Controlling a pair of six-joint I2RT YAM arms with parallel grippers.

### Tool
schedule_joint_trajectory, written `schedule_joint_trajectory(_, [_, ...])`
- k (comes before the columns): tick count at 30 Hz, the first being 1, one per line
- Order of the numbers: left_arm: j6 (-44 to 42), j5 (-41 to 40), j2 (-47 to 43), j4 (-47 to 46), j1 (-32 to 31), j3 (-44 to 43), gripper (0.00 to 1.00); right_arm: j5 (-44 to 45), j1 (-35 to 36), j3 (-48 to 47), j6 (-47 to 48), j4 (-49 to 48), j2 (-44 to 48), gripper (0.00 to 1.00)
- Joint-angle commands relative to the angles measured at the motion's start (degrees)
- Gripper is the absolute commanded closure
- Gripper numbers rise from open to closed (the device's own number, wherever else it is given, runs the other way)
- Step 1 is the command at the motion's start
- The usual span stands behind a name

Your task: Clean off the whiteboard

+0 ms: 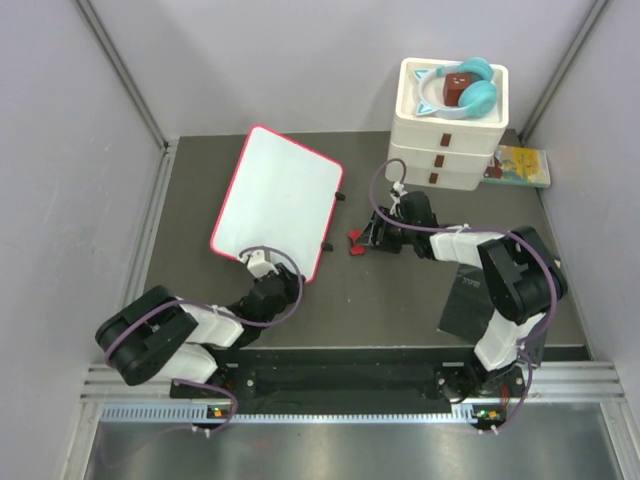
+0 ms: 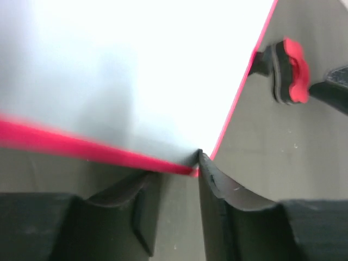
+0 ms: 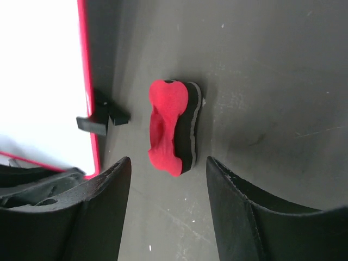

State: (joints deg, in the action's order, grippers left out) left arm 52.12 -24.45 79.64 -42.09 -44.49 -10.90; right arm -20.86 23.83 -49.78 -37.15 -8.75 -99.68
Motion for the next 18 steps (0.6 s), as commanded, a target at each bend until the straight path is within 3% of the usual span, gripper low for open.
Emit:
schedule_joint_trajectory(1, [-5.18,4.05,-0.44,13.79,-0.95,4.21,0.57,-2.86,-0.1,-0.32,0.41,-2.84,1.68,0.43])
schedule_joint_trajectory(18, [-8.96,3.88,-11.34,15.01,-1.74,5.36,0.49,-6.03,2.18,-0.76,0.23,-7.15,1.86,0.44])
